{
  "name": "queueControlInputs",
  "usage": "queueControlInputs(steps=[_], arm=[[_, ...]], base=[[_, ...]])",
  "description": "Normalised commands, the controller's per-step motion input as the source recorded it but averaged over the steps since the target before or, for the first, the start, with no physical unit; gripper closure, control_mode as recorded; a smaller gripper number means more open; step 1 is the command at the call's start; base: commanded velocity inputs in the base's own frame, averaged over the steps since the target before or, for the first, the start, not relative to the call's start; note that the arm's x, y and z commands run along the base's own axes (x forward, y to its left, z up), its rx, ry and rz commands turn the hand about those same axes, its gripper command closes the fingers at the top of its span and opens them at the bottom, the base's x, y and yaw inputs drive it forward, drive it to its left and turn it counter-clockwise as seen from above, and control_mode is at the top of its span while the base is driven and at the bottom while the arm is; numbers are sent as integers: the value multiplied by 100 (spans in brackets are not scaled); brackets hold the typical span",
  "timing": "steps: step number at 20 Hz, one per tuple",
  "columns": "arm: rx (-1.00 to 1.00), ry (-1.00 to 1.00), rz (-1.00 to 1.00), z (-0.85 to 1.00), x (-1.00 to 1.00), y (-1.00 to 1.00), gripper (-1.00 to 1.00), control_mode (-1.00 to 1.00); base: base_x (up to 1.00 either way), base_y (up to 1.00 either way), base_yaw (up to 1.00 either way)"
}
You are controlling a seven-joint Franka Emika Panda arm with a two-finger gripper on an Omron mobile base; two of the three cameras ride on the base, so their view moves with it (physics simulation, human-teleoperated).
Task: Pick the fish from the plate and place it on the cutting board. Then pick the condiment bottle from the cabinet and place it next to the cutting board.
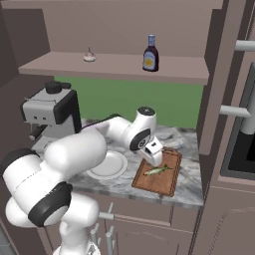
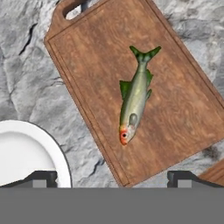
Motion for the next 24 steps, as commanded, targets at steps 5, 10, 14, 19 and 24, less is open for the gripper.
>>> queueControlInputs(steps=[5,10,14,19,24], arm=[[6,3,-5,22,-15,14,-100,-100],[7,3,-3,26,-16,14,-100,-100],[8,1,-2,27,-18,16,-100,-100],[6,0,0,28,-14,22,-100,-100],[6,0,-1,22,-12,25,-100,-100]], base=[[0,0,0],[0,0,0],[0,0,0],[0,0,0],[0,0,0]])
